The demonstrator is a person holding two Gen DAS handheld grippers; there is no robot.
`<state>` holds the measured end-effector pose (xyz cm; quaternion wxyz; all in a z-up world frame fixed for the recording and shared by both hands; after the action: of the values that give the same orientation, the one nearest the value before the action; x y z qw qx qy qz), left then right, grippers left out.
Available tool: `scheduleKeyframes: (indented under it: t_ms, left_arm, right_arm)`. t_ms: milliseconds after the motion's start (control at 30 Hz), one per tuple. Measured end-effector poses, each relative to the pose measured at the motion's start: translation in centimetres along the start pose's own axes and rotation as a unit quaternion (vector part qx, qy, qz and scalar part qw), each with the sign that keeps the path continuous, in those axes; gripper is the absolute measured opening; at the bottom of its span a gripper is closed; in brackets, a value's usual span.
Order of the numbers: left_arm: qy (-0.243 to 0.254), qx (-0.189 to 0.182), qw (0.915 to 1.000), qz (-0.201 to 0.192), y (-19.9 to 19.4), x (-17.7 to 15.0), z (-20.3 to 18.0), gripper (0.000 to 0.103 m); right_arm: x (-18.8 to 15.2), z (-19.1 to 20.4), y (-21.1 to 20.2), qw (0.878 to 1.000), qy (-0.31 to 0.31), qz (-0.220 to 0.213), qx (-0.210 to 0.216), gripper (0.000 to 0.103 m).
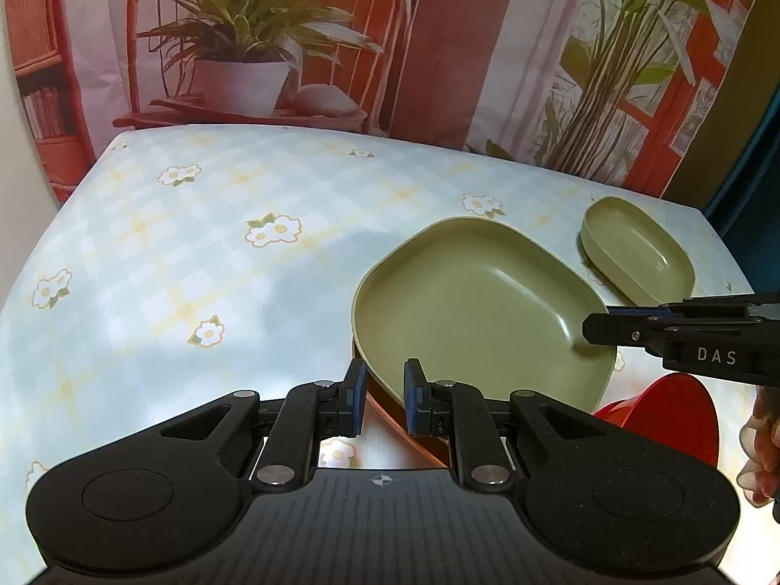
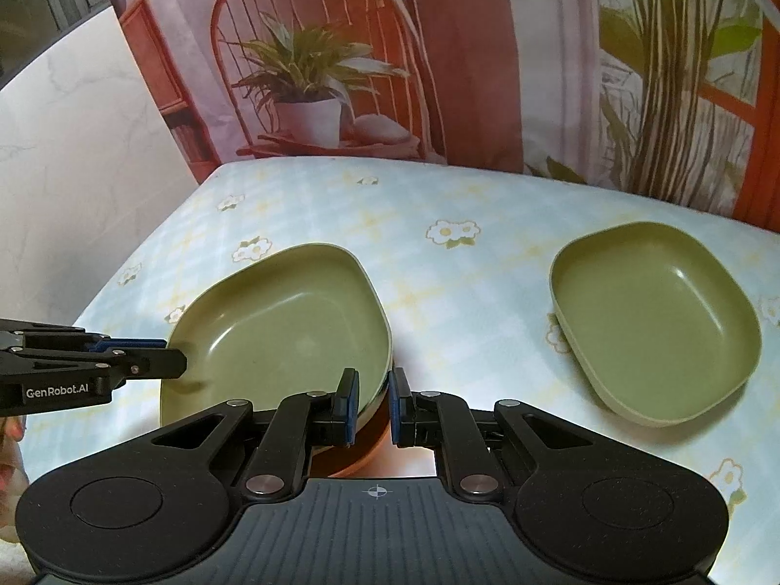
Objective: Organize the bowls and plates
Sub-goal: 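Lift the green plate with the left gripper toward the other plates, then lower the held green plate onto the other green plate with left gripper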
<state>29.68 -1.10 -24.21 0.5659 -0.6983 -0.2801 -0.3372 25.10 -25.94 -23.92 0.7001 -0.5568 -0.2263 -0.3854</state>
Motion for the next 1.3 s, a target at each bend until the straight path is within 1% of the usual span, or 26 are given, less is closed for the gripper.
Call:
scheduleKeyframes:
  t_ms: [100,233,367,500,567,733,1000,1133,1200,1300]
  left_arm:
    - [-0.003,-0.001,1.0,0.001,0.1,0.0,0.0,0.017]
    - [-0.008,-0.003,1.0,0.002,0.2,-0.1,0.2,0.017]
    - [-0.01,-0.003,0.9999,0.006,0.3,-0.3,0.4,0.017]
    - [-0.013,-0.002,0.9999,0.01,0.4,-0.6,0.4,0.017]
    - [-0.014,-0.003,0.9998,0.011,0.5,-0.6,0.4,0.017]
    - [-0.021,-0.004,0.9997,0.012,0.5,-0.6,0.7,0.017]
    - [-0.032,0.006,0.9993,-0.018,0.0,1.3,1.5,0.017]
    - [-0.045,0.02,0.9985,-0.026,0.9,2.2,2.6,0.017]
    - [-0.054,0.022,0.998,-0.024,1.5,2.4,3.0,0.017]
    - [-0.047,0.026,0.9984,-0.019,2.2,2.2,3.1,0.017]
  right_arm:
    - [-0.1,0.0,0.1,1.0,0.011,0.008,0.0,0.013]
    - [0.0,0.0,0.2,1.0,0.022,0.013,0.004,0.018]
    - [0.3,0.1,0.0,1.0,0.019,0.01,0.003,0.019]
    - [0.6,-0.2,0.2,1.0,0.027,0.007,0.001,0.019]
    - [0.6,-0.4,0.5,0.999,0.032,0.009,0.001,0.015]
    - [0.4,-0.5,1.1,0.999,0.037,0.016,-0.003,0.015]
    - [0.3,-0.6,2.1,0.999,0.041,0.028,-0.009,0.015]
    - [0.2,-0.7,2.2,0.999,0.041,0.03,-0.01,0.015]
    - [0.1,-0.7,2.3,0.998,0.042,0.034,-0.012,0.015]
    - [-0.2,-0.8,2.5,0.998,0.043,0.038,-0.013,0.014]
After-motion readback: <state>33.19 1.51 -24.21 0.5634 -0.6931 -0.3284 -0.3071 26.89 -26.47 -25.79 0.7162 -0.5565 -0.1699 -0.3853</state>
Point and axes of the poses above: each gripper's, at about its wrist camera, not at the fingertips, and y roughly the way its jaws point, z to its left, x to its top, the point moved 6 cm from there along y, roughly the way its jaws point, and after that the axes turned 13 degrees about -z, right-handed, at the moved point
